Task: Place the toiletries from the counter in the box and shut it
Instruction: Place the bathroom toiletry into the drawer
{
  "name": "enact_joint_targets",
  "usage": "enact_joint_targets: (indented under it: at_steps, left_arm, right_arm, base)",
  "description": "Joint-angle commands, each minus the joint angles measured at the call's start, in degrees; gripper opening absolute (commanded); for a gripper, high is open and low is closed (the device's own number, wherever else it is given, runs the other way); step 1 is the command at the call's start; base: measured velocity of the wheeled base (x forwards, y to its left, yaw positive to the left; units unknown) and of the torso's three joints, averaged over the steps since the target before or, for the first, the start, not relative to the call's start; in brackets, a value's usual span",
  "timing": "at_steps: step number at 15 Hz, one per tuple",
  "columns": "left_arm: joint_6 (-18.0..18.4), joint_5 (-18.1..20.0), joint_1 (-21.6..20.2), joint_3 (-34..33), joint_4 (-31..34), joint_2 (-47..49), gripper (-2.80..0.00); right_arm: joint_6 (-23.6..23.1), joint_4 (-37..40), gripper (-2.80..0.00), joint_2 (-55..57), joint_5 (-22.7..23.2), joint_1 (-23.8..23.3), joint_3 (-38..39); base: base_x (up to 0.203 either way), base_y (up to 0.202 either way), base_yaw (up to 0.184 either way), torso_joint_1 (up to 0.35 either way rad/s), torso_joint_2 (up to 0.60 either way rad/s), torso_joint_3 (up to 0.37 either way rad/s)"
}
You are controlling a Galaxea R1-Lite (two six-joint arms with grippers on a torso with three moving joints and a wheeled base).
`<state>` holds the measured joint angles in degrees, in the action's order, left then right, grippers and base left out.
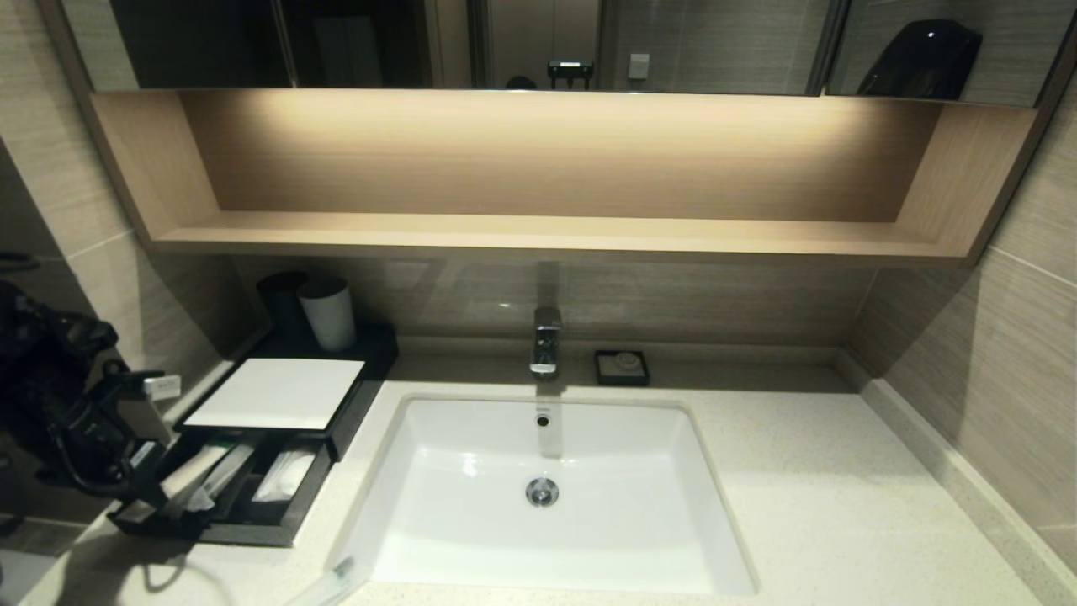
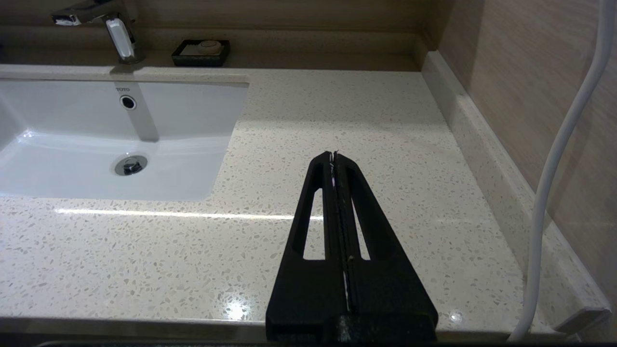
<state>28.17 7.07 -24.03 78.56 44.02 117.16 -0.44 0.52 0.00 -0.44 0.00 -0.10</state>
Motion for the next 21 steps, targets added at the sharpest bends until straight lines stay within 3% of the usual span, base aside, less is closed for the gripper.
enact_joint_targets:
  at_steps: [1, 21]
  left_arm:
    - [0.13, 0.39, 0.03, 0.56, 0.28, 0.99, -2.80]
    - [-2.54, 1.01, 1.26, 3.44, -3.10, 4.54, -2.80]
  right_arm:
    - [0.00, 0.00, -2.80, 0.00, 0.00, 0.00, 0.01]
    - [0.00, 0.00, -2.80, 0.00, 0.00, 0.00, 0.01]
  base:
    - [0.000, 0.000, 0.000, 0.000, 0.00, 0.000]
    - [0.000, 0.000, 0.000, 0.000, 0.00, 0.000]
